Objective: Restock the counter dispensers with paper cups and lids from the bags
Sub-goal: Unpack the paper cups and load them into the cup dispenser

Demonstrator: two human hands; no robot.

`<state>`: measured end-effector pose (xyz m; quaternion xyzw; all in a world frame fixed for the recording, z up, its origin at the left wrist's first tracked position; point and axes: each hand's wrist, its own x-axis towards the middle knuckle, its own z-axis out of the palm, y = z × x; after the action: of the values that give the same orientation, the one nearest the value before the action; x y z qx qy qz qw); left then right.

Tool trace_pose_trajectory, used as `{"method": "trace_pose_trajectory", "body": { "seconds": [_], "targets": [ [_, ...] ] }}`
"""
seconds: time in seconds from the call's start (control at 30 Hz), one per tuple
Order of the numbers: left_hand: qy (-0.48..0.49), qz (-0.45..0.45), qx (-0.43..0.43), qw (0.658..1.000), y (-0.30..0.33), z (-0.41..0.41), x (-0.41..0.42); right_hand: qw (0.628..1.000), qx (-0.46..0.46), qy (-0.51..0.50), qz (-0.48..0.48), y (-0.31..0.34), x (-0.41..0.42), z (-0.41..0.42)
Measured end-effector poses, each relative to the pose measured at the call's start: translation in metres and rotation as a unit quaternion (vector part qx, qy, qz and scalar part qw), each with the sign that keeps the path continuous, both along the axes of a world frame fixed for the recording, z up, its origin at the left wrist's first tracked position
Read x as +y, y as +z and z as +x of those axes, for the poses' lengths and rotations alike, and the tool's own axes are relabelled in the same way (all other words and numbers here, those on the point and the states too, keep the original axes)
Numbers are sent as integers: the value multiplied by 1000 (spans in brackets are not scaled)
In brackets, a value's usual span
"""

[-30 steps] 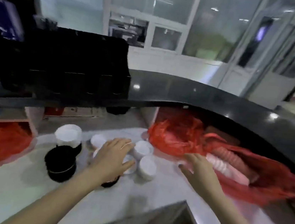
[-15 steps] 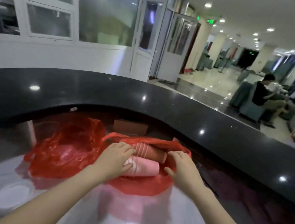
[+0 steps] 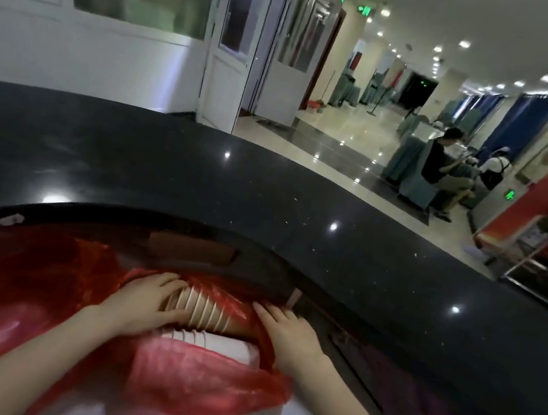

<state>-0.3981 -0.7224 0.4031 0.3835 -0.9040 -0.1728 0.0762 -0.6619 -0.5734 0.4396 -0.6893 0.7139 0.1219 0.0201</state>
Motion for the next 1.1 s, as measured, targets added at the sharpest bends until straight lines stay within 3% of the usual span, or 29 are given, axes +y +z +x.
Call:
{"method": "trace_pose_trajectory", "body": {
  "seconds": [0.17, 0.33, 0.5, 0.63, 0.9, 1.0, 1.1],
  "targets": [
    [-12, 81, 17, 996, -15, 1, -17, 997, -48, -57, 20, -27, -10, -6],
    [3, 73, 31, 997, -16, -6, -19, 995, -78, -63, 25, -31, -15, -9],
    [44, 60, -4, 997, -21, -9, -1, 998, -38, 18, -56, -14, -3, 12],
    [72, 54, -19, 996, -20, -14, 14, 991, -62, 111, -45, -20, 7, 43],
    [85, 24, -40, 995, -19, -1, 30, 990, -107, 89, -36, -41, 13, 71],
    [95, 75, -24, 992, -24, 6, 32, 986, -152, 56, -32, -31, 25, 53],
    [115, 174, 73, 975, -27, 7, 35, 976, -201, 16, -77, -27, 42, 30]
  ]
}}
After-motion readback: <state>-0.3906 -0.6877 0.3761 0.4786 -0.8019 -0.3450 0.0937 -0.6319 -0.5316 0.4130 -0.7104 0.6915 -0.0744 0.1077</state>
